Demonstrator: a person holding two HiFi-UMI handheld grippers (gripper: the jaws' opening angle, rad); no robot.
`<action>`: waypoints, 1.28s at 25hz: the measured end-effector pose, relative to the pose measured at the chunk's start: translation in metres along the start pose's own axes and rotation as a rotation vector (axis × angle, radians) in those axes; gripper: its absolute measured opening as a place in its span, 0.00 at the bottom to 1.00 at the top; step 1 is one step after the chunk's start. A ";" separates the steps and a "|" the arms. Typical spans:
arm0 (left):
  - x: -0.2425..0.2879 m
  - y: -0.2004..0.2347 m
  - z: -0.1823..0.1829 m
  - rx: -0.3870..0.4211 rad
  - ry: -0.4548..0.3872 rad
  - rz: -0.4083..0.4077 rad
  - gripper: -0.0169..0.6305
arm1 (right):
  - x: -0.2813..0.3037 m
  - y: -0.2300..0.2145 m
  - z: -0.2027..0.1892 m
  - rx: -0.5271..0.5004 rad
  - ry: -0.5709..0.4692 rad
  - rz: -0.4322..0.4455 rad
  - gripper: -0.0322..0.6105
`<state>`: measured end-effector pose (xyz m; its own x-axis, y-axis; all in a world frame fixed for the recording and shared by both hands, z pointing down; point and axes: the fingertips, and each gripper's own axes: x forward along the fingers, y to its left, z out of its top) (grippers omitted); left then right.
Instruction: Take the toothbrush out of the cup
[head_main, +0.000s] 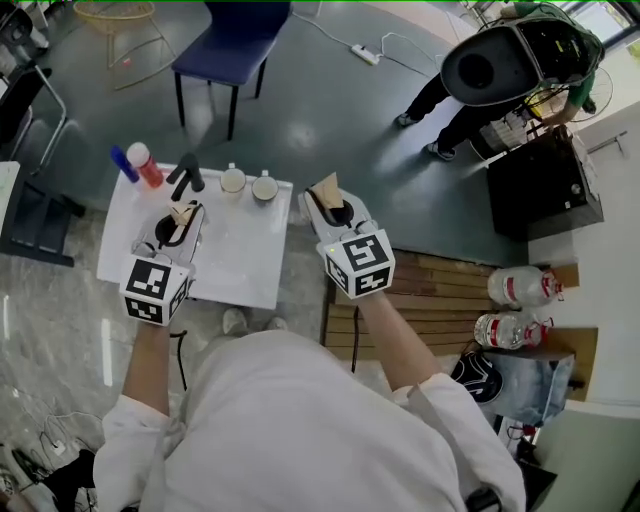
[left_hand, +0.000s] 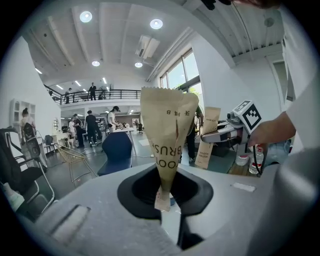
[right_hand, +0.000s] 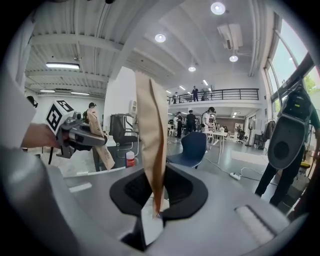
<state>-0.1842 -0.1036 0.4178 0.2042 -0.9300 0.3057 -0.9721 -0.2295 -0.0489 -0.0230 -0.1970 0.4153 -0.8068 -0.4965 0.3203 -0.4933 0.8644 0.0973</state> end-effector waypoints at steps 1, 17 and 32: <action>0.001 -0.001 0.001 0.002 -0.001 -0.004 0.08 | -0.003 0.000 0.001 0.002 -0.003 -0.002 0.12; 0.010 -0.028 0.014 0.043 -0.022 -0.079 0.08 | -0.047 0.006 0.006 0.012 -0.024 -0.040 0.12; 0.026 -0.036 0.021 0.051 -0.022 -0.111 0.08 | -0.051 -0.002 0.008 0.016 -0.028 -0.046 0.12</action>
<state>-0.1412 -0.1256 0.4074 0.3130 -0.9041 0.2911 -0.9364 -0.3450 -0.0647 0.0167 -0.1739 0.3912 -0.7919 -0.5378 0.2892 -0.5351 0.8393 0.0956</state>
